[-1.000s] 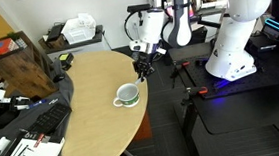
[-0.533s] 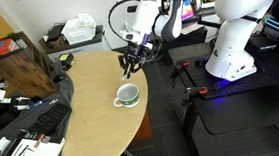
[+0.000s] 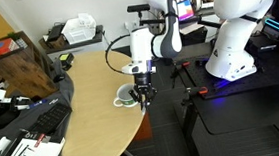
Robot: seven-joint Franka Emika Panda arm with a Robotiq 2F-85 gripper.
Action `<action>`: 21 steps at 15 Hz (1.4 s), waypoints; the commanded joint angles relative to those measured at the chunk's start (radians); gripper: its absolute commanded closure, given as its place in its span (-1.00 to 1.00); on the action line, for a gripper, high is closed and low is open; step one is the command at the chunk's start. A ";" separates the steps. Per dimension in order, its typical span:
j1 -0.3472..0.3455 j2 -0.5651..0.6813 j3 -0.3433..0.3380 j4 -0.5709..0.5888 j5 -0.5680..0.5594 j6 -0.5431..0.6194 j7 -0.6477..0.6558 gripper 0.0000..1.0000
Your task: Pick up the pen from the table and put it in the mug cup.
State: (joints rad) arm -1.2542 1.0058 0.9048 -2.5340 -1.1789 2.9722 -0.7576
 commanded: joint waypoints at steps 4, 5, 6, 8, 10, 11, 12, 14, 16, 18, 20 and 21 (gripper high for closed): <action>-0.247 0.011 0.290 0.111 0.369 -0.272 -0.383 0.91; -0.260 0.023 0.306 0.130 0.424 -0.295 -0.453 0.91; -0.259 0.027 0.316 0.150 0.484 -0.324 -0.503 0.91; -0.244 0.025 0.319 0.177 0.592 -0.368 -0.591 0.91; -0.232 0.038 0.316 0.208 0.700 -0.427 -0.672 0.91; -0.224 0.041 0.311 0.229 0.753 -0.470 -0.703 0.91; -0.210 0.042 0.302 0.255 0.809 -0.523 -0.724 0.91; -0.186 0.039 0.284 0.308 0.902 -0.627 -0.766 0.91; -0.153 0.028 0.258 0.358 0.969 -0.691 -0.804 0.91; -0.105 0.026 0.223 0.404 1.020 -0.734 -0.842 0.91; -0.053 0.033 0.178 0.443 1.070 -0.744 -0.869 0.91; -0.028 0.043 0.153 0.459 1.091 -0.728 -0.891 0.91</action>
State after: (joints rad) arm -1.3529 1.0334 1.1102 -2.1389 -0.1563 2.2713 -1.5874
